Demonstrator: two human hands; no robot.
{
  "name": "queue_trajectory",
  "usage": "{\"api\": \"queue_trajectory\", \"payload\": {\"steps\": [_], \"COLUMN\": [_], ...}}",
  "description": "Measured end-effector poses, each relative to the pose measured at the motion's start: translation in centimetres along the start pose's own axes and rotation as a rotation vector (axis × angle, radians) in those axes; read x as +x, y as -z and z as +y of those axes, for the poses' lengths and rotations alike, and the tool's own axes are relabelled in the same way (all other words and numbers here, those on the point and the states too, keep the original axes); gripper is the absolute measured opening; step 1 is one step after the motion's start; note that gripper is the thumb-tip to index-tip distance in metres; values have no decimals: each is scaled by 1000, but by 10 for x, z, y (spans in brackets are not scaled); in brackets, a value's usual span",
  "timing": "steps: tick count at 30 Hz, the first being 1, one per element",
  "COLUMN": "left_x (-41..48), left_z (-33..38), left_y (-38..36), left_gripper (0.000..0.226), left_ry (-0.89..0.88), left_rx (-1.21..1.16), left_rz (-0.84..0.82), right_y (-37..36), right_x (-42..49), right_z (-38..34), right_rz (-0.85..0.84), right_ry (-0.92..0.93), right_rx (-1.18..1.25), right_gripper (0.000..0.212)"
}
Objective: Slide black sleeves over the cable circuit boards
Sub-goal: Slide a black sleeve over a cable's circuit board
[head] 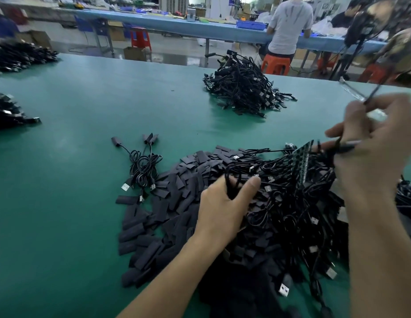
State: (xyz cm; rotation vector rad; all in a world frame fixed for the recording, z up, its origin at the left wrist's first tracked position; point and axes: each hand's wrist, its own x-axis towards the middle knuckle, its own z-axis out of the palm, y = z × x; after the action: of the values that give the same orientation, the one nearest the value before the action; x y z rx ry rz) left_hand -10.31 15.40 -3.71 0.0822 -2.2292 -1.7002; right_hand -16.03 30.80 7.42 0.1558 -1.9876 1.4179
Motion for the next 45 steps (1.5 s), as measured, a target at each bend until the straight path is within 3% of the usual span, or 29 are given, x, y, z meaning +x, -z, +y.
{"api": "queue_trajectory", "payload": {"steps": [1,3,6,10,15,17,20,23,25,27,29,32,36,43,45], "left_x": [1,1,3,15,18,19,21,23,27,29,28,24,20,19,27], "left_z": [1,6,17,23,22,22,18,16,11,3,-5,-4,7,6,6], "left_y": [1,2,1,4,13,13,15,18,22,29,34,33,9,-32,-23], "left_gripper": [45,62,63,40,54,54,48,22,6,12,19,17,13,10,24], "left_ry": [15,-21,-138,-80,-139,-134,-125,-171,-132,-68,-15,-1,17,84,77], "left_rx": [-2,3,-48,-186,-382,-378,-236,-1,230,356,286,124,17,-187,-214], "left_rz": [5,1,-8,-103,-334,-328,-290,-177,-66,-18,-38,-60,-118,-267,-202], "right_y": [-1,-6,-17,-24,-23,-22,-22,-25,-25,-19,-12,-12,-24,-40,-40], "right_x": [-1,-4,-12,-17,-20,-21,-22,-25,-25,-19,-10,-8,-17,-22,-26], "right_z": [3,9,11,10,5,0,-4,-6,-6,-5,-2,7,14,15,20], "right_rz": [-105,-314,-427,-422,-439,-456,-458,-428,-322,-176,-110,-252,-498,-524,-550], "right_ry": [-54,-140,-121,-119,-76,-49,-22,-18,-56,-146,-236,-327,-243,-159,-200], "right_rx": [-26,-37,-22,79,226,265,295,293,306,367,393,227,7,-63,-109], "right_gripper": [9,10,15,20,17,16,15,14,13,11,9,8,10,14,16]}}
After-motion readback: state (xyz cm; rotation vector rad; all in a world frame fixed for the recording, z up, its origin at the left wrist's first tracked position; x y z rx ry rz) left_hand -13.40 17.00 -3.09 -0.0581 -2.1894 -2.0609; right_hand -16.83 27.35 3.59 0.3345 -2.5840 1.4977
